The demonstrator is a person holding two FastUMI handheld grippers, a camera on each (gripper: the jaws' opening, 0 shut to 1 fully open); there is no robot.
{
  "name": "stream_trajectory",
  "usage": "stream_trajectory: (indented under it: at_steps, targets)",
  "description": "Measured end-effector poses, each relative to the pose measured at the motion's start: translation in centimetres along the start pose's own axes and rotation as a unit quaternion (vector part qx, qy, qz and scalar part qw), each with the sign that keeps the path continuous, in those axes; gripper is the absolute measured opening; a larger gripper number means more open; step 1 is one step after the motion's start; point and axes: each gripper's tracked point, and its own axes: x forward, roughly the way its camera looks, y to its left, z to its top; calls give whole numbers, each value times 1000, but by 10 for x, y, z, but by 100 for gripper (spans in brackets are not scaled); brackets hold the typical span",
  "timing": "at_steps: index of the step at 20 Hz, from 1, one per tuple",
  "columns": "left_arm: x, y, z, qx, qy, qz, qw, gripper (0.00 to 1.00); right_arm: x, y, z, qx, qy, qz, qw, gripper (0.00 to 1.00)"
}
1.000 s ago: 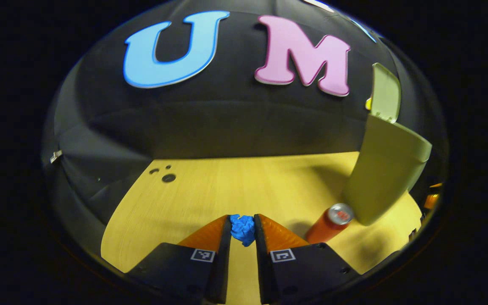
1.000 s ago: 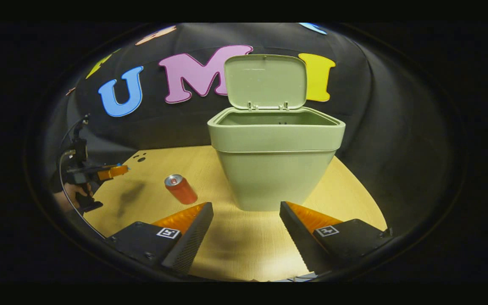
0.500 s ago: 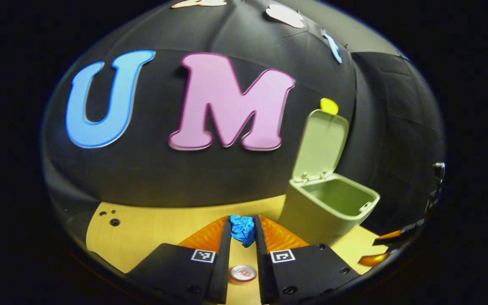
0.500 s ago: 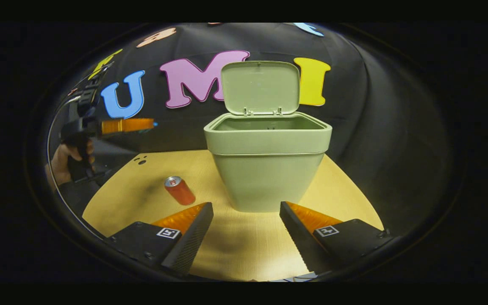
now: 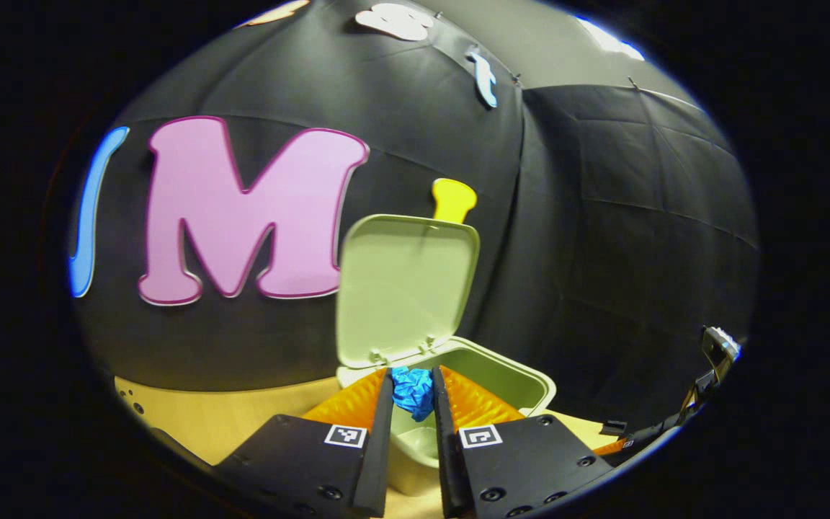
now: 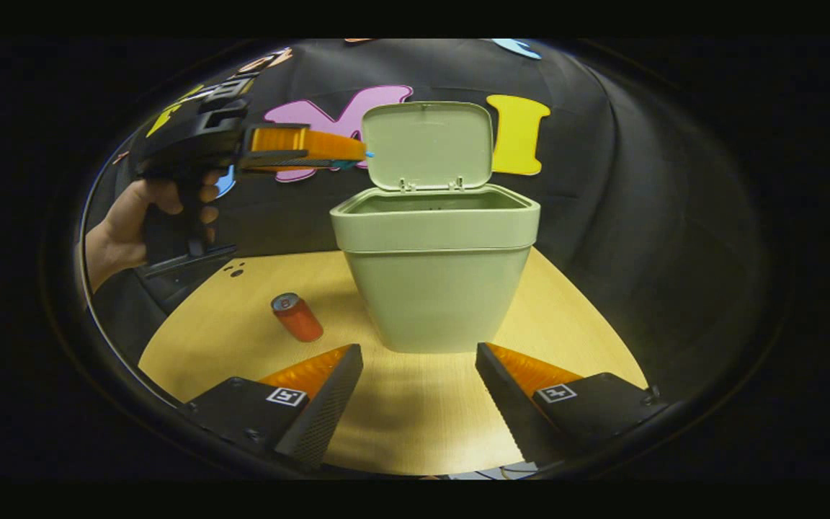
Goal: Press the lid of the desktop garbage bin to open it, pick up the crumpled paper on the desktop and throw it into the bin, then pick up the pop can on the desktop and drop it into the bin, and finally close the garbage bin lid.
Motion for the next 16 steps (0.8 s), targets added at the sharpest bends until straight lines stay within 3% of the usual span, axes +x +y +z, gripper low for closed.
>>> stream_trajectory:
  at_steps: [3,5,8,12,16]
  targets:
    - [18,-22,-5,18,15,-23,999,32,-3,-7,-4,10,2,-8,1000,100]
    - [30,-25,-10,27,22,-25,999,36,-3,-11,-9,17,7,-10,1000,99]
    - [37,-27,-15,24,32,-24,999,35,1,-16,-11,24,11,-12,1000,99]
    - [39,-24,-25,32,44,-13,998,46,2,-19,-12,27,11,-11,1000,99]
    - [26,-17,-18,31,23,1,999,87,4,-15,-12,22,14,0,1000,99]
